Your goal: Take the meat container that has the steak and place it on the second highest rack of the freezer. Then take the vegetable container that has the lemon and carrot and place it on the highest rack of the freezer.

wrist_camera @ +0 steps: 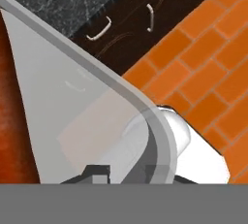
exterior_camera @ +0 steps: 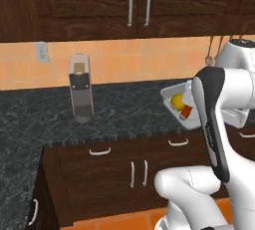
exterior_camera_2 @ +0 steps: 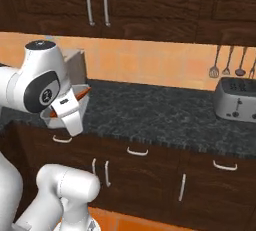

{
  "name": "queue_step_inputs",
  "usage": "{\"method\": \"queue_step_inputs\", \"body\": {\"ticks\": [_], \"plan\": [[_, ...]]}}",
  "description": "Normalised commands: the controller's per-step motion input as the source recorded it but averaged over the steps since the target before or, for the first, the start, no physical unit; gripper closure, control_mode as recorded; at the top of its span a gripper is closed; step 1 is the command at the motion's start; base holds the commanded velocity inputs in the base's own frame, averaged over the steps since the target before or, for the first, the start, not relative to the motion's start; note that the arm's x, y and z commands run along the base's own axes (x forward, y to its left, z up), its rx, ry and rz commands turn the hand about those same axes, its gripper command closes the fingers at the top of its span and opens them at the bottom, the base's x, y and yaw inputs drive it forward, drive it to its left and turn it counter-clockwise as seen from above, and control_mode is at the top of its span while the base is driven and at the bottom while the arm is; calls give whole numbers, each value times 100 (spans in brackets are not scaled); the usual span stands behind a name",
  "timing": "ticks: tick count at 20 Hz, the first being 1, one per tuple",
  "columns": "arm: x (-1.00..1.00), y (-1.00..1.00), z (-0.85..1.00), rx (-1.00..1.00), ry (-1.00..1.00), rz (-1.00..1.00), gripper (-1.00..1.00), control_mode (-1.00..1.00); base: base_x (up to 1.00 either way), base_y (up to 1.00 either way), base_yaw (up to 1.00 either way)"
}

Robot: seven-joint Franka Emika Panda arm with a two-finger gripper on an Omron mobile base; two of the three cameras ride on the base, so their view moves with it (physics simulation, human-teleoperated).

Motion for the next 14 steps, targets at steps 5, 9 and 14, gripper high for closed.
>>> {"method": "queue_step_inputs", "body": {"ticks": [5, 9, 14], "plan": [[0, 0, 0, 0, 0, 0, 100, 100, -28, -15, -74], [0, 0, 0, 0, 0, 0, 100, 100, -25, -36, -70], [0, 0, 0, 0, 0, 0, 100, 100, -17, -41, -72]]}}
